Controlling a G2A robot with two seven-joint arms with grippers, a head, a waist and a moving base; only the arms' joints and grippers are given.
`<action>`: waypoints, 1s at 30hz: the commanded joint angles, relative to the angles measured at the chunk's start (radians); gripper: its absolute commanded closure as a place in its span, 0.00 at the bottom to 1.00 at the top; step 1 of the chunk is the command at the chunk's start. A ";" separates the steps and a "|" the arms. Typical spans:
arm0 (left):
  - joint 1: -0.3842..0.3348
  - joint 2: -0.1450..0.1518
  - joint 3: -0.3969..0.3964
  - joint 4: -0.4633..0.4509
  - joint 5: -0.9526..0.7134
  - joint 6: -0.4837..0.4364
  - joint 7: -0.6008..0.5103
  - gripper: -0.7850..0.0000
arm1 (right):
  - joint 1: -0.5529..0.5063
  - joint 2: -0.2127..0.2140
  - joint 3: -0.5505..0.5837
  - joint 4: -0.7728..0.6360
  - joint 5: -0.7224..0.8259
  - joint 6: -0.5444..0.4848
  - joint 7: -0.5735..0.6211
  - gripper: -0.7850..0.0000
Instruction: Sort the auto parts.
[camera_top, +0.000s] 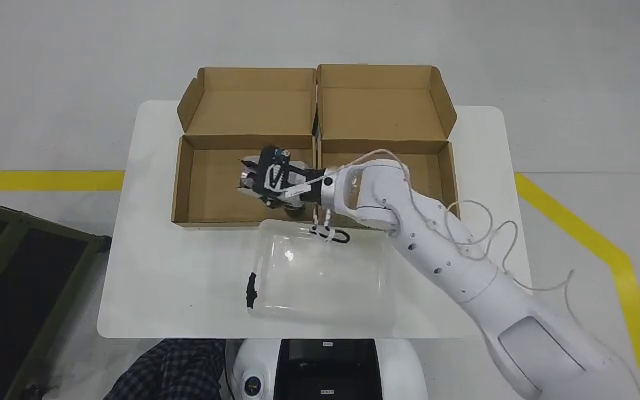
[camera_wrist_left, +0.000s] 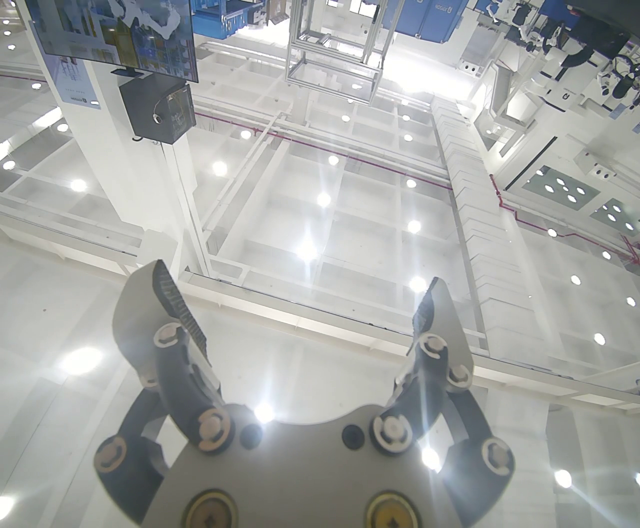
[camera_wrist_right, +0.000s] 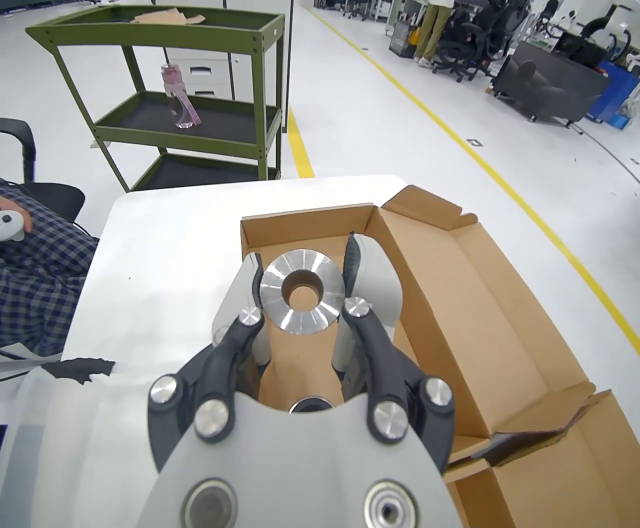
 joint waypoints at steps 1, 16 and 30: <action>0.000 0.000 0.000 0.000 0.000 0.000 0.000 0.00 | 0.026 -0.014 -0.016 0.037 0.021 0.007 0.010 1.00; 0.000 0.000 0.000 0.000 0.000 0.000 0.000 0.00 | 0.182 -0.137 -0.154 0.321 0.085 0.049 0.121 1.00; 0.000 0.000 0.000 0.000 0.000 0.000 0.000 0.00 | 0.223 -0.237 -0.220 0.525 0.151 0.042 0.219 1.00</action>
